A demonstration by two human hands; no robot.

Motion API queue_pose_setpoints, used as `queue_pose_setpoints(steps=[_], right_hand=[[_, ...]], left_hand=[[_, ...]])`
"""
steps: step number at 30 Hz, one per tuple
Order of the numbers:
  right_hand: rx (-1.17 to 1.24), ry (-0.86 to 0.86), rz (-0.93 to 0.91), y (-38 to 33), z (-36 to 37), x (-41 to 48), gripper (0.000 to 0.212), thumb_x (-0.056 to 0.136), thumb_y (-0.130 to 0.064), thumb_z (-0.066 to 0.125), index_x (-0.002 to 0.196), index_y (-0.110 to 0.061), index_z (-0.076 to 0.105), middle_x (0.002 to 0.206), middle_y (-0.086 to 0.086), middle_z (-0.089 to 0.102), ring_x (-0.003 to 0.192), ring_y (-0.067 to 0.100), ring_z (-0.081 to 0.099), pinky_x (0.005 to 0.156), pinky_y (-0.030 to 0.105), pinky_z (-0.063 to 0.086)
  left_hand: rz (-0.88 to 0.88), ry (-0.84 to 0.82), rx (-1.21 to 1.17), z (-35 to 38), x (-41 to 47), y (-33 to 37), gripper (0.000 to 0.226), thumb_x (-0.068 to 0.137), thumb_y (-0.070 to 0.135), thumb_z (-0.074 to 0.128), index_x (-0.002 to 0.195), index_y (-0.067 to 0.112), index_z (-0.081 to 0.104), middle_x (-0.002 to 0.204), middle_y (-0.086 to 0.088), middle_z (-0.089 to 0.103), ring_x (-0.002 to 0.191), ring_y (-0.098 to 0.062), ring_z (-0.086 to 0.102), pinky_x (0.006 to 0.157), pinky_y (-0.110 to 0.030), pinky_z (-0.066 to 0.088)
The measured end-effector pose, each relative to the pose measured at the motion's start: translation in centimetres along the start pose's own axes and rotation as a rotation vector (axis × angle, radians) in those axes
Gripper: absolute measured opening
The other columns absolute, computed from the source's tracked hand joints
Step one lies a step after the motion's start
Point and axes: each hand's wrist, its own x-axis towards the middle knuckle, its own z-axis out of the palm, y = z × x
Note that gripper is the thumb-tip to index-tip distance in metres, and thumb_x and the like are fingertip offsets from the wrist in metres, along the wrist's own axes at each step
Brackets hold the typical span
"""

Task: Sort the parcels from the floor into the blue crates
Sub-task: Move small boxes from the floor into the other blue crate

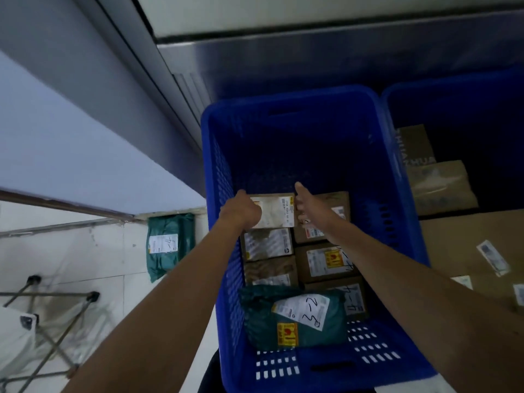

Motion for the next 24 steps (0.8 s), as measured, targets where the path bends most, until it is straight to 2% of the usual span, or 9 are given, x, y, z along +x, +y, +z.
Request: queue_pose_setpoints(steps=[3, 8, 11, 13, 14, 18, 20, 21, 24], right_hand=[[0.066, -0.031, 0.009, 1.6, 0.8, 3.9, 0.075, 0.100, -0.066, 0.027, 0.155, -0.016, 0.034, 0.159, 0.007, 0.036, 0.143, 0.029, 0.038, 0.112, 0.041, 0.032], [0.097, -0.010, -0.021, 3.5, 1.8, 9.1, 0.085, 0.094, -0.076, 0.025, 0.161, -0.023, 0.021, 0.165, 0.004, 0.025, 0.149, 0.027, 0.029, 0.118, 0.048, 0.027], [0.036, 0.007, 0.002, 4.5, 2.2, 10.6, 0.117, 0.070, -0.099, 0.024, 0.160, -0.025, 0.024, 0.163, 0.004, 0.030, 0.146, 0.027, 0.034, 0.118, 0.049, 0.029], [0.011, -0.009, -0.021, 5.7, 2.2, 12.1, 0.142, 0.045, -0.110, 0.024, 0.160, -0.027, 0.024, 0.165, 0.003, 0.027, 0.148, 0.025, 0.032, 0.120, 0.050, 0.026], [-0.008, -0.022, -0.025, 6.4, 2.2, 12.9, 0.145, 0.042, -0.111, 0.024, 0.160, -0.027, 0.024, 0.165, 0.002, 0.026, 0.149, 0.024, 0.031, 0.121, 0.051, 0.024], [-0.034, 0.033, 0.007, 7.0, 2.1, 13.8, 0.138, 0.047, -0.109, 0.022, 0.150, -0.020, 0.046, 0.154, 0.005, 0.047, 0.138, 0.023, 0.047, 0.117, 0.047, 0.033], [-0.085, 0.067, 0.042, 6.1, 2.2, 12.7, 0.121, 0.066, -0.100, 0.020, 0.138, -0.012, 0.059, 0.135, 0.011, 0.061, 0.123, 0.026, 0.058, 0.110, 0.041, 0.040], [-0.112, 0.081, 0.059, 5.6, 2.3, 12.1, 0.109, 0.077, -0.094, 0.018, 0.136, -0.011, 0.060, 0.130, 0.011, 0.063, 0.119, 0.026, 0.059, 0.107, 0.039, 0.041], [-0.146, 0.136, 0.055, 4.7, 2.0, 10.3, 0.094, 0.093, -0.078, 0.012, 0.145, -0.011, 0.052, 0.144, 0.014, 0.053, 0.127, 0.029, 0.053, 0.110, 0.039, 0.038]], left_hand=[[-0.025, 0.021, 0.024, 2.0, 3.2, -1.0, 0.064, 0.099, 0.017, 0.045, 0.156, 0.007, 0.017, 0.154, -0.022, 0.033, 0.133, -0.040, 0.042, 0.108, -0.045, 0.044], [-0.067, 0.038, 0.070, 4.8, 6.6, -2.0, 0.073, 0.101, 0.022, 0.048, 0.159, 0.007, 0.007, 0.166, -0.021, 0.000, 0.150, -0.039, 0.018, 0.119, -0.046, 0.030], [-0.109, 0.035, 0.135, 6.2, 8.0, -2.2, 0.075, 0.097, 0.023, 0.053, 0.158, 0.005, 0.012, 0.165, -0.020, 0.006, 0.150, -0.036, 0.019, 0.117, -0.043, 0.033], [-0.118, -0.016, 0.137, 6.8, 8.8, -2.5, 0.075, 0.095, 0.025, 0.055, 0.157, 0.005, 0.017, 0.162, -0.018, 0.020, 0.145, -0.036, 0.030, 0.113, -0.043, 0.039], [-0.117, -0.039, 0.135, 7.0, 9.0, -2.7, 0.076, 0.095, 0.026, 0.055, 0.157, 0.005, 0.017, 0.160, -0.017, 0.026, 0.143, -0.035, 0.035, 0.112, -0.043, 0.041], [-0.099, -0.037, 0.111, 7.2, 9.8, -3.1, 0.076, 0.095, 0.025, 0.053, 0.157, 0.004, 0.014, 0.152, -0.018, 0.036, 0.135, -0.034, 0.043, 0.107, -0.040, 0.045], [-0.093, -0.052, 0.122, 6.7, 9.6, -2.9, 0.069, 0.098, 0.024, 0.051, 0.155, 0.002, 0.018, 0.150, -0.017, 0.039, 0.132, -0.033, 0.046, 0.103, -0.035, 0.047], [-0.094, -0.063, 0.140, 6.4, 9.4, -2.8, 0.066, 0.099, 0.023, 0.050, 0.154, 0.002, 0.020, 0.148, -0.017, 0.041, 0.130, -0.032, 0.048, 0.100, -0.033, 0.047], [-0.098, -0.103, 0.203, 5.6, 9.1, -2.7, 0.068, 0.096, 0.023, 0.051, 0.154, 0.000, 0.023, 0.142, -0.017, 0.048, 0.123, -0.031, 0.053, 0.096, -0.034, 0.050]])
